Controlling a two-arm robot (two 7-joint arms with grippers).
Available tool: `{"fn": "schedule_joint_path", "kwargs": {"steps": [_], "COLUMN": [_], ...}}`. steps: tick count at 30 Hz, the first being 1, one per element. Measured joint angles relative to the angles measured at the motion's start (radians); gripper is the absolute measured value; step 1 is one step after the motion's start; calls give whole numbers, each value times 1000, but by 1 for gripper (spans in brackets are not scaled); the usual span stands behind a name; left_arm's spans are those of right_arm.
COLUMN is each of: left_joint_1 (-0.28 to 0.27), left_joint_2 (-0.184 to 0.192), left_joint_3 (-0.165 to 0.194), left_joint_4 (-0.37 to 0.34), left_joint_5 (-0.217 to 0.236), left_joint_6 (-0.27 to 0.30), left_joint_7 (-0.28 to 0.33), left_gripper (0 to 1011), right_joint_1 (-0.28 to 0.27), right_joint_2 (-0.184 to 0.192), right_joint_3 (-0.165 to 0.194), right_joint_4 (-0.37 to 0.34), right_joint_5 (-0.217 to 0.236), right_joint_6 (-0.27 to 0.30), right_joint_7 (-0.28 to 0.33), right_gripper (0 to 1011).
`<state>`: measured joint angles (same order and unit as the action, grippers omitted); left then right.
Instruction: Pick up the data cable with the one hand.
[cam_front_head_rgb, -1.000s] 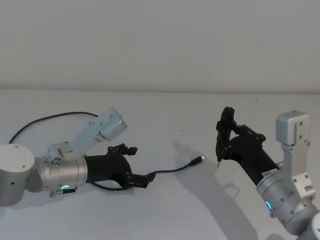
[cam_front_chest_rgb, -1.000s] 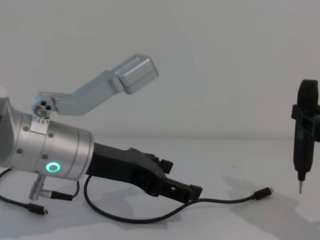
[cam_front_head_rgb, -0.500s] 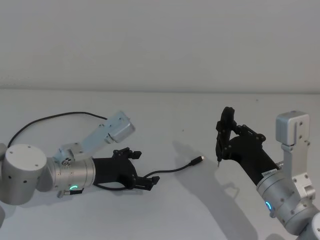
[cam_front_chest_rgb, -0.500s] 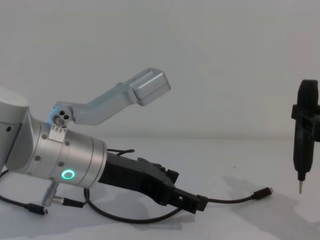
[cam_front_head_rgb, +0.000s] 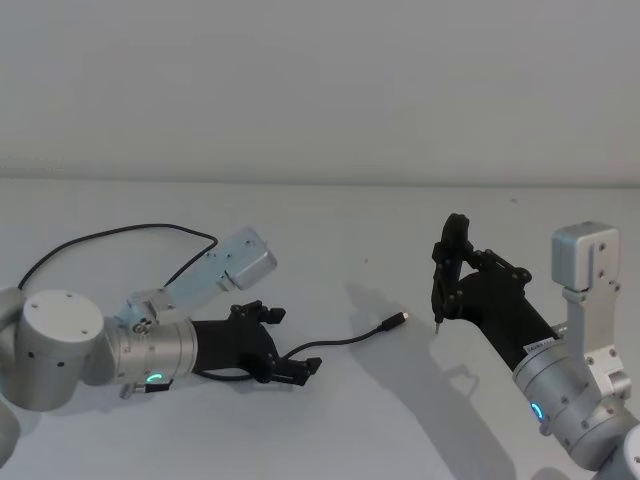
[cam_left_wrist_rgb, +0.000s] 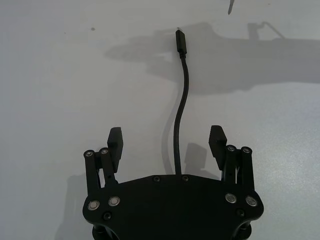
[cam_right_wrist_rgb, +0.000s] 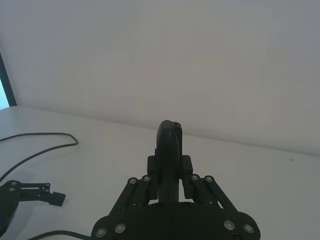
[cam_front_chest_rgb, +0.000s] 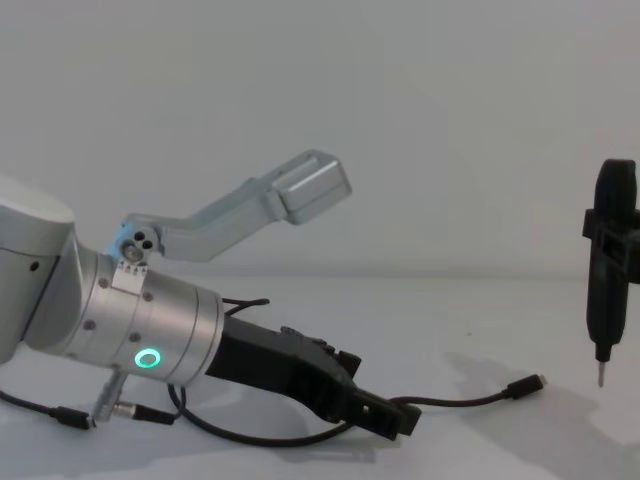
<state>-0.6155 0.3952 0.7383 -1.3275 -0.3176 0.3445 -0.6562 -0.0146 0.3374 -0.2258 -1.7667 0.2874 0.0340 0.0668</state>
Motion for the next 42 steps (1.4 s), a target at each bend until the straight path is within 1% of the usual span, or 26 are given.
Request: {"fn": "schedule_joint_path", "kwargs": {"steps": [6, 13, 15, 19, 20, 22, 24, 29, 30, 31, 32, 33, 34, 36, 39, 42], "left_joint_1": [-1, -1, -1, -2, -2, -2, -2, -2, -2, -2, -2, -2, -2, -2, -2, -2], "left_joint_2": [-3, -5, -6, -6, -6, -7, -7, -7, -7, -7, -7, -8, -8, -8, -8, -8], "left_joint_3": [3, 5, 5, 6, 6, 6, 6, 7, 7, 7, 7, 7, 7, 7, 7, 7], "left_joint_4": [3, 5, 6, 7, 7, 7, 7, 8, 8, 8, 8, 8, 8, 8, 8, 8], "left_joint_5": [4, 7, 8, 8, 9, 9, 9, 10, 10, 10, 10, 10, 10, 10, 10, 11], "left_joint_6": [5, 8, 9, 10, 11, 11, 11, 12, 12, 12, 12, 12, 12, 12, 12, 12], "left_joint_7": [4, 6, 6, 7, 7, 8, 8, 8, 8, 8, 9, 9, 9, 9, 9, 9], "left_gripper": [987, 856, 748, 670, 611, 570, 488, 328, 314, 270, 256, 214, 201, 124, 44, 36], "right_joint_1": [0, 0, 0, 0, 0, 0, 0, 0, 0, 0, 0, 0, 0, 0, 0, 0], "right_joint_2": [0, 0, 0, 0, 0, 0, 0, 0, 0, 0, 0, 0, 0, 0, 0, 0], "right_joint_3": [0, 0, 0, 0, 0, 0, 0, 0, 0, 0, 0, 0, 0, 0, 0, 0], "right_joint_4": [0, 0, 0, 0, 0, 0, 0, 0, 0, 0, 0, 0, 0, 0, 0, 0], "right_joint_5": [0, 0, 0, 0, 0, 0, 0, 0, 0, 0, 0, 0, 0, 0, 0, 0], "right_joint_6": [0, 0, 0, 0, 0, 0, 0, 0, 0, 0, 0, 0, 0, 0, 0, 0], "right_joint_7": [0, 0, 0, 0, 0, 0, 0, 0, 0, 0, 0, 0, 0, 0, 0, 0], "right_gripper": [274, 274, 274, 274, 275, 275, 275, 274, 275, 274, 274, 274, 275, 274, 275, 275]}}
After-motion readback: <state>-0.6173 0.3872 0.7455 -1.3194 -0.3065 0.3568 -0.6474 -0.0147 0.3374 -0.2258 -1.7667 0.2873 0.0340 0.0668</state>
